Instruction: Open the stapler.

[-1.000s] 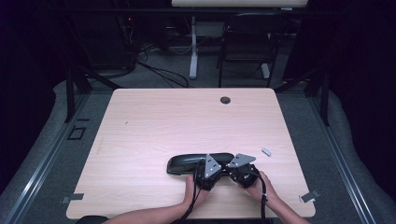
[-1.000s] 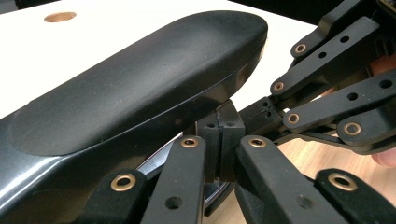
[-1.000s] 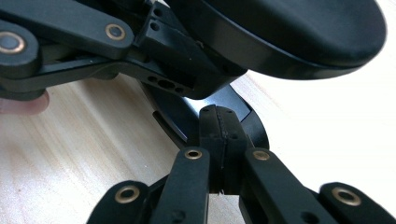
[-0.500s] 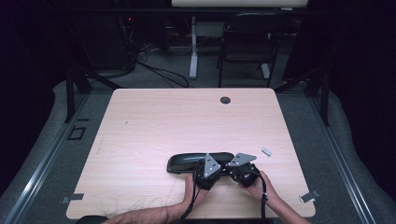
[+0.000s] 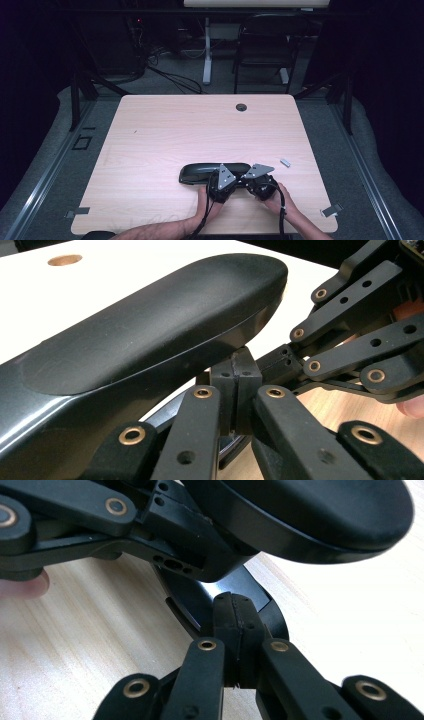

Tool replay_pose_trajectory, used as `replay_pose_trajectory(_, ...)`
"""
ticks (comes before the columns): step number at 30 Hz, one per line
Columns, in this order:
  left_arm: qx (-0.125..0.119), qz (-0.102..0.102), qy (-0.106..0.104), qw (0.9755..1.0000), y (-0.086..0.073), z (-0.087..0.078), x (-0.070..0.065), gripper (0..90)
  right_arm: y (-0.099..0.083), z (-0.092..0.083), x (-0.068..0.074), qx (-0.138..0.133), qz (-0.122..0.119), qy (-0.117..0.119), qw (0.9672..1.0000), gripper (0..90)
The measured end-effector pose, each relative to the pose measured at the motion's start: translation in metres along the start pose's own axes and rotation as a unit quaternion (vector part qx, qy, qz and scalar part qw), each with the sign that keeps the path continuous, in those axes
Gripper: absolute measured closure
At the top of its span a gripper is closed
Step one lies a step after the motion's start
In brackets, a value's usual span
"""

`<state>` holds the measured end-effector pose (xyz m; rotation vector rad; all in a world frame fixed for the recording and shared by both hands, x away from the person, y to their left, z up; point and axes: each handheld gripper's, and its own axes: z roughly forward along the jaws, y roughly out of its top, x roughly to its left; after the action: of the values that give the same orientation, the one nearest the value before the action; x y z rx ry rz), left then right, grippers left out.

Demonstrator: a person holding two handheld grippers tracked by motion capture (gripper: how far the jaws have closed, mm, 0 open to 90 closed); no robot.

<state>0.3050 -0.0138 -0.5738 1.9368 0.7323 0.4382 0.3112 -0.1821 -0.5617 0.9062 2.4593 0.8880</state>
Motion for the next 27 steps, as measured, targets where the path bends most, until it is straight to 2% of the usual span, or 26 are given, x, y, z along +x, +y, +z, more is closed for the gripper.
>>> replay_pose_trajectory(19, -0.001, -0.002, -0.004, 1.0000, 0.0010, 0.0029, 0.0009, 90.0, 0.0004, 0.0013, -0.0013, -0.002, 0.003, 0.000, 1.0000, 90.0)
replay_pose_trajectory(25, -0.005, -0.016, 0.004, 0.9998, 0.0004, 0.0052, 0.0023, 90.0, -0.0007, 0.0015, -0.0003, -0.008, 0.008, -0.003, 0.9999, 90.0)
replay_pose_trajectory(27, -0.009, -0.020, -0.005, 0.9998, 0.0000, 0.0047, 0.0031, 90.0, -0.0011, 0.0019, -0.0001, -0.012, 0.004, -0.005, 0.9999, 90.0)
